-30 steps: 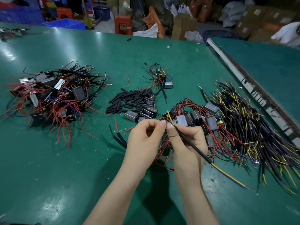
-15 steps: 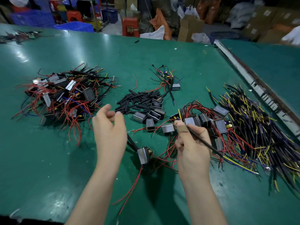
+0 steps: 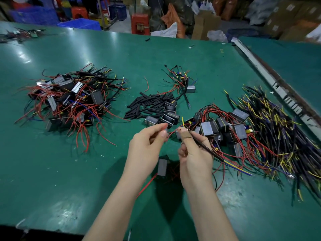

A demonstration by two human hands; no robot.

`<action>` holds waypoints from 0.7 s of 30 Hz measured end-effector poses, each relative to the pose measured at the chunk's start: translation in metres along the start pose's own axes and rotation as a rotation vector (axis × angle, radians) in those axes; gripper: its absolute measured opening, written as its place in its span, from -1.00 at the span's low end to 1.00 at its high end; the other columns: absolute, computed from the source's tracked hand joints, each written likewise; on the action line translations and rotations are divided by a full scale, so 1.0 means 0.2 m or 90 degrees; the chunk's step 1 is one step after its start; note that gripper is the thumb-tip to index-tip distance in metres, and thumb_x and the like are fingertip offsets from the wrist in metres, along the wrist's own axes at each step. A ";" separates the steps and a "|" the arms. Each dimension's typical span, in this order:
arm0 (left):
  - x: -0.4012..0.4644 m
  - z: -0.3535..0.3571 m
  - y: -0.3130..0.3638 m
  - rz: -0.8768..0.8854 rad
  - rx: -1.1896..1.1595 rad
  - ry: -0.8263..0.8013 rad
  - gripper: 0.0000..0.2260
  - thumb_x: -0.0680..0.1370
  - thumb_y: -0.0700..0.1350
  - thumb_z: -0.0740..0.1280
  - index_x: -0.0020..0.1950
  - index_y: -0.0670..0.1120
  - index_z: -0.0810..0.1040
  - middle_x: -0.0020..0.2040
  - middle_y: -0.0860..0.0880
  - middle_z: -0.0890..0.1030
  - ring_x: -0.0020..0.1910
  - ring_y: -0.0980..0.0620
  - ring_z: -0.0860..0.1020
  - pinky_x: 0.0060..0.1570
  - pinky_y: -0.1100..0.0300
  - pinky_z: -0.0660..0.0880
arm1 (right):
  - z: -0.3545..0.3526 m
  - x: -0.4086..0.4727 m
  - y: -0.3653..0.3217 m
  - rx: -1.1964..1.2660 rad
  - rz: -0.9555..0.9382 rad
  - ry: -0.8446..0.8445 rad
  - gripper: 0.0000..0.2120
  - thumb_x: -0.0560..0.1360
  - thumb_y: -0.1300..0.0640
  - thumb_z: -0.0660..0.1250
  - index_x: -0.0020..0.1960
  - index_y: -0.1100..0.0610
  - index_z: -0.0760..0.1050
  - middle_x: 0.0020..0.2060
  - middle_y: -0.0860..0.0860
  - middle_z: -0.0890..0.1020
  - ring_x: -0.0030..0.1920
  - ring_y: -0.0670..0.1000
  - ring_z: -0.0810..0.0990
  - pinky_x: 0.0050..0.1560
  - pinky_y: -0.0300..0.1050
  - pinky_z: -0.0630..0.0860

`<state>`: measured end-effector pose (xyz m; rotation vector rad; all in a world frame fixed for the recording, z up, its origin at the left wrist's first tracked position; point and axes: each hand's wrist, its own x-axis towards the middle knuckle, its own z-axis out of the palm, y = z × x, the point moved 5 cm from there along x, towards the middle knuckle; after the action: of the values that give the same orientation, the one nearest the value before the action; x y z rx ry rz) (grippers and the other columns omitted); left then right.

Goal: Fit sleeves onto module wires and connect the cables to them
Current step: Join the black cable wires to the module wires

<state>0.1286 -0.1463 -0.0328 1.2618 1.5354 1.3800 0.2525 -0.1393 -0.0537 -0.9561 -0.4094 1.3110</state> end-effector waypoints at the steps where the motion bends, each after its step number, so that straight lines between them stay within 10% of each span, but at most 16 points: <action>1: -0.01 0.01 0.01 0.006 -0.019 -0.005 -0.71 0.54 -0.21 0.35 -0.06 0.24 0.55 -0.26 0.15 0.64 -0.19 0.18 0.61 -0.04 0.19 0.51 | 0.01 0.00 0.00 0.008 0.002 -0.005 -0.84 0.46 0.32 0.40 -0.14 0.13 0.44 -0.22 0.20 0.47 -0.45 -0.11 0.34 -0.46 -0.31 0.27; 21: -0.05 0.10 0.07 0.070 -0.078 -0.038 -0.87 0.53 -0.11 0.36 -0.10 0.13 0.62 -0.16 0.15 0.67 -0.12 0.15 0.63 -0.06 0.24 0.56 | 0.00 -0.02 -0.01 0.104 0.060 -0.038 -0.87 0.25 0.18 0.48 -0.26 0.05 0.55 -0.33 0.01 0.63 -0.41 -0.12 0.52 -0.45 -0.31 0.40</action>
<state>0.1528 -0.1509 -0.0236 1.3155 1.3375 1.4691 0.2517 -0.1437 -0.0513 -0.8085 -0.2999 1.4382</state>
